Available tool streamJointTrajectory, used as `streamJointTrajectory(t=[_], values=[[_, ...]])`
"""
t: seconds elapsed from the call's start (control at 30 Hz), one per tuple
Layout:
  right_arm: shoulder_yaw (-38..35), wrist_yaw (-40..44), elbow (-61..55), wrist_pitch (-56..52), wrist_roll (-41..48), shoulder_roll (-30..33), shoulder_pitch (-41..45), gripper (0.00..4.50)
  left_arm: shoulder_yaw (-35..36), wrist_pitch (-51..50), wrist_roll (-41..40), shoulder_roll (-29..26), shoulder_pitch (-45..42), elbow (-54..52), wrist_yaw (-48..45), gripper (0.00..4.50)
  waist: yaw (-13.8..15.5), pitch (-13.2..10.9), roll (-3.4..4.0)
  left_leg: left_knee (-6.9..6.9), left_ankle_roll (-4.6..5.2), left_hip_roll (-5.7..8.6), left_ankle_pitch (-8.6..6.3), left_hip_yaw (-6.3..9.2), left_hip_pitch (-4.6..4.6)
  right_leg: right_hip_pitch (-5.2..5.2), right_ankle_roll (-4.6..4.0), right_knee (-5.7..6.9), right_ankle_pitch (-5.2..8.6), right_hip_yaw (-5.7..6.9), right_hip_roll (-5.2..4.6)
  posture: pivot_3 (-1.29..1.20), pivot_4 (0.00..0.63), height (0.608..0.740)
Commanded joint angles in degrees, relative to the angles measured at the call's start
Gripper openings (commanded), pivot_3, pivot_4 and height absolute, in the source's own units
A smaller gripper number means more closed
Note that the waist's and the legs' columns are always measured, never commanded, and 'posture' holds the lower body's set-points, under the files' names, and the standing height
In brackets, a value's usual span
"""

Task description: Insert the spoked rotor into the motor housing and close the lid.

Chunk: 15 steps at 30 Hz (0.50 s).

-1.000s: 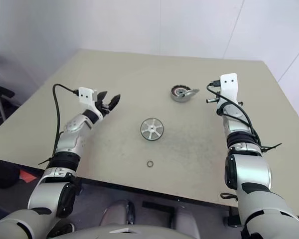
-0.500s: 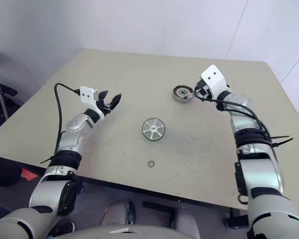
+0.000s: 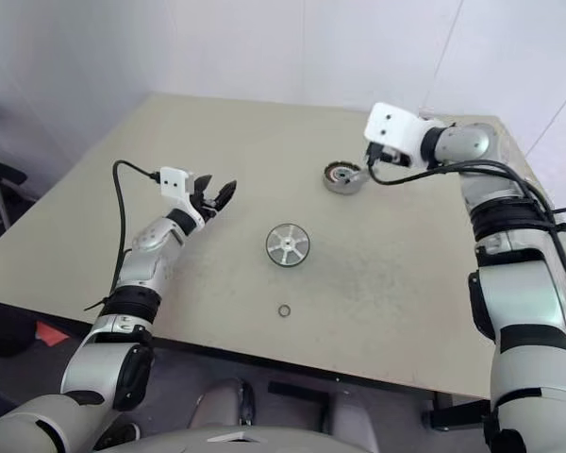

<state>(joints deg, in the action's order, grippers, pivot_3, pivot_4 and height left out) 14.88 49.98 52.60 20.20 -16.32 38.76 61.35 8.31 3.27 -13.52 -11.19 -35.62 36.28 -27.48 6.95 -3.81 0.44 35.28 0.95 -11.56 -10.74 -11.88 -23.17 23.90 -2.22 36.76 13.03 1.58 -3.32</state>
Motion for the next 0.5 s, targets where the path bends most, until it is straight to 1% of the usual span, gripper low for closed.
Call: streamJointTrajectory(t=[0.03, 0.33, 0.5], values=[[1.58, 1.45, 1.59, 3.16, -1.27, -1.01, 1.07, 2.74, 0.27, 1.39, -0.06, -0.22, -1.25, -1.19, -0.02, 3.69, 0.03, -0.01, 0.0, 0.0, 0.0, 0.0, 0.0, 0.0, -0.02, 0.01, 0.0, 0.01, 0.0, 0.0, 0.0, 0.0, 0.0, 0.74], [2.43, 0.06, 5.13, 5.34, -2.84, -1.95, 2.6, 2.74, 0.42, 0.97, -0.07, -0.46, 0.46, -3.11, 0.25, 3.69, 0.18, -0.02, -0.01, 0.01, 0.09, 0.01, -0.05, 0.0, -0.09, 0.06, -0.01, 0.01, 0.0, 0.01, -0.01, 0.0, 0.0, 0.74], [4.96, -4.05, 11.62, 6.23, -7.01, -3.52, 3.26, 2.74, 0.12, 0.82, 0.13, -0.39, -0.34, -2.65, 0.19, 3.69, 0.09, -0.02, -0.01, 0.03, 0.06, -0.01, -0.03, 0.0, -0.04, 0.04, -0.01, 0.03, 0.0, 0.01, 0.0, 0.0, 0.0, 0.74]])
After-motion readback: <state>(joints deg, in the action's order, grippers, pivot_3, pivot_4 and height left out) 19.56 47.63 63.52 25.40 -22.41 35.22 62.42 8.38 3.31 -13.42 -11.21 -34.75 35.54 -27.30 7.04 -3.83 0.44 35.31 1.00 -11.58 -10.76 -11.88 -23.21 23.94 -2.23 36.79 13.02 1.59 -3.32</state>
